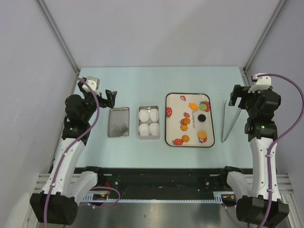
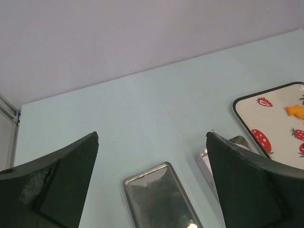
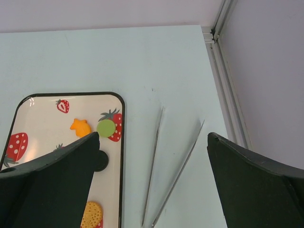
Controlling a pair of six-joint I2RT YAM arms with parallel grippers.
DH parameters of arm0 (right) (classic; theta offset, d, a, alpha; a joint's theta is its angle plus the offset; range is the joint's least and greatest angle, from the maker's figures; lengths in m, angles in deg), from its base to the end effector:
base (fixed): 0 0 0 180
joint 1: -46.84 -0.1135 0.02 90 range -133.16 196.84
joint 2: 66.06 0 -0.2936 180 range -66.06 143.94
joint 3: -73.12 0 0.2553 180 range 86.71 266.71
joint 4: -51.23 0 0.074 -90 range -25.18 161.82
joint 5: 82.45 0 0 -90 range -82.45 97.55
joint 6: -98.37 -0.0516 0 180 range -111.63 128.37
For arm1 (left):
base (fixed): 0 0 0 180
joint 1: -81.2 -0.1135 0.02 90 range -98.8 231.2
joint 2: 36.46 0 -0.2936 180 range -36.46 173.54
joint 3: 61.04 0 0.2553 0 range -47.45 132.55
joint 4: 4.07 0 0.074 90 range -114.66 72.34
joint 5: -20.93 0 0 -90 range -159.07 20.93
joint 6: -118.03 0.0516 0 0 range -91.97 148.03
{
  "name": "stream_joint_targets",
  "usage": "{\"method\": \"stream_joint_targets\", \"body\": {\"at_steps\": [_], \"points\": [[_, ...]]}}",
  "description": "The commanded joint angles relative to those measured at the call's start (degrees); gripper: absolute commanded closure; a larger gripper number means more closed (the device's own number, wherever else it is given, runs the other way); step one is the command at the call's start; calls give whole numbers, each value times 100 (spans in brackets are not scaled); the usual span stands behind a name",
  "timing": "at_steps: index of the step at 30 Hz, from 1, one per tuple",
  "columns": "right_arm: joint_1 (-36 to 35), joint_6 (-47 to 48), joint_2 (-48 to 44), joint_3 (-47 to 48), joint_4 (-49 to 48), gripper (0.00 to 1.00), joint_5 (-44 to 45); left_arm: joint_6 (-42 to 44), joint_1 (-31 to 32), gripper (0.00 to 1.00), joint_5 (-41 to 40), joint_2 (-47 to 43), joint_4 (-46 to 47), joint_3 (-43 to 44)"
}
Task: Pack the cookies
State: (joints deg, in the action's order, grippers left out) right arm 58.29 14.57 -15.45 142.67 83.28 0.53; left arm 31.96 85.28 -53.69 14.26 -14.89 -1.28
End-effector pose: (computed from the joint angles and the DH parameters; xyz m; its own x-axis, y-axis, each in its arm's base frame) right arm 0.1944 -0.0329 0.3949 -0.2297 -0.0628 -0.9712 0.0559 0.9954 -0.0776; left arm 0.2084 -0.0286 0.3770 -0.0081 0.0668 -0.9977 0.3344 0.9405 0.0603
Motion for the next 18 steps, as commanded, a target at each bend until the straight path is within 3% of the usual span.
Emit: {"method": "stream_joint_targets", "body": {"at_steps": [1,18], "points": [[7,-49,115,-41,-44,0,-71,-23,23,0,97,-36,102,155],[-2,-365,2865,-217,782,0,703,91,32,0,9,70,198,-144]]}}
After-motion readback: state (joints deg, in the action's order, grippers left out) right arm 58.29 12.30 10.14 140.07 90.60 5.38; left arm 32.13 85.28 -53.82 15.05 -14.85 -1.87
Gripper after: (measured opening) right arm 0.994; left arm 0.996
